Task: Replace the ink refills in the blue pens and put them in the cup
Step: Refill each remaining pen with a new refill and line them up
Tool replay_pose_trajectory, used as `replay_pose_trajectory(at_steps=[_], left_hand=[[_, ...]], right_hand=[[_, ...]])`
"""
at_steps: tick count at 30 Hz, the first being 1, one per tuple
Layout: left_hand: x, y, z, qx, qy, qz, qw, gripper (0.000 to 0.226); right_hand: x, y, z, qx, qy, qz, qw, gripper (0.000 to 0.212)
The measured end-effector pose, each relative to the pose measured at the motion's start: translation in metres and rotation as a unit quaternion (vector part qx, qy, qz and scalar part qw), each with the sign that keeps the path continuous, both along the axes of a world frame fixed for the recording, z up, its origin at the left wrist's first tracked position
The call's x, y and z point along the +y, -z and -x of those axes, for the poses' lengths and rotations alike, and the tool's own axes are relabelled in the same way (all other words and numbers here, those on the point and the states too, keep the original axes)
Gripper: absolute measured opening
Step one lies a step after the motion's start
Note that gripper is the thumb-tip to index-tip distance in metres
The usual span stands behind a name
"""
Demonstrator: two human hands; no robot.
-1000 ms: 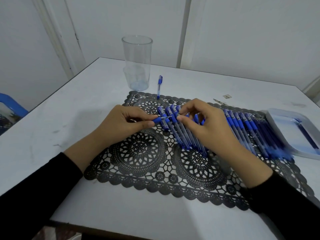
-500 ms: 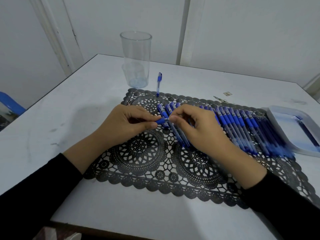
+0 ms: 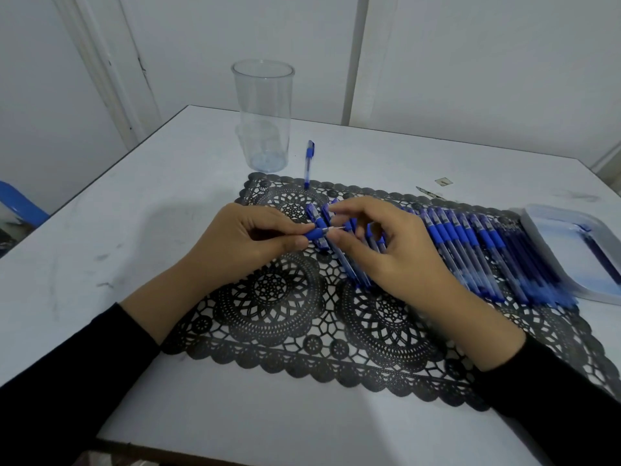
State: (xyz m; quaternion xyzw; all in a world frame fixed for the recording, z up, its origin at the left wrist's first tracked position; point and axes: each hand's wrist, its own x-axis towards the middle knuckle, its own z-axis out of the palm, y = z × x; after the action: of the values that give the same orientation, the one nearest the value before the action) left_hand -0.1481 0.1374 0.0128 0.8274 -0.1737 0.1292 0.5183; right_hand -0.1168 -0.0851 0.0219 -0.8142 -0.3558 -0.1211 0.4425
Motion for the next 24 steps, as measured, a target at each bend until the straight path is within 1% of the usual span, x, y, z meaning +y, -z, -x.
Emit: replay_pose_trajectory(at_steps=[3, 6, 8, 11, 13, 16, 18, 21, 24], left_hand=[[0.0000, -0.0001, 0.0009, 0.001, -0.001, 0.003, 1.000, 0.027], [0.0001, 0.0001, 0.0008, 0.002, 0.002, -0.002, 1.000, 0.024], [0.0002, -0.0002, 0.0007, 0.002, 0.001, -0.001, 1.000, 0.023], [-0.0003, -0.0006, 0.0008, -0.003, -0.002, 0.001, 1.000, 0.024], [0.0000, -0.0006, 0.0009, -0.005, 0.000, -0.001, 1.000, 0.023], [0.0001, -0.0007, 0.0006, -0.006, 0.000, 0.001, 1.000, 0.024], [0.0000, -0.0007, 0.0001, -0.006, -0.002, 0.003, 1.000, 0.026], [0.0017, -0.0002, 0.0002, -0.008, -0.007, 0.006, 1.000, 0.026], [0.0014, -0.0004, -0.0003, -0.004, -0.004, -0.003, 1.000, 0.025]], right_hand=[[0.0013, -0.0001, -0.0006, -0.027, 0.000, 0.011, 1.000, 0.009], [0.0018, -0.0005, -0.0015, -0.005, 0.007, 0.016, 1.000, 0.016], [0.0005, -0.0004, -0.0009, 0.020, -0.004, 0.001, 1.000, 0.014], [0.0007, 0.0005, -0.0020, 0.013, -0.009, 0.007, 1.000, 0.007], [0.0022, 0.0005, -0.0028, 0.022, 0.000, 0.012, 1.000, 0.010], [0.0008, 0.0013, -0.0019, 0.046, -0.005, -0.008, 0.999, 0.015], [0.0005, 0.0017, -0.0014, 0.041, -0.012, -0.014, 0.999, 0.016], [0.0032, 0.0010, -0.0024, 0.029, 0.000, -0.005, 1.000, 0.008], [0.0035, 0.0005, -0.0029, 0.026, 0.007, -0.004, 1.000, 0.012]])
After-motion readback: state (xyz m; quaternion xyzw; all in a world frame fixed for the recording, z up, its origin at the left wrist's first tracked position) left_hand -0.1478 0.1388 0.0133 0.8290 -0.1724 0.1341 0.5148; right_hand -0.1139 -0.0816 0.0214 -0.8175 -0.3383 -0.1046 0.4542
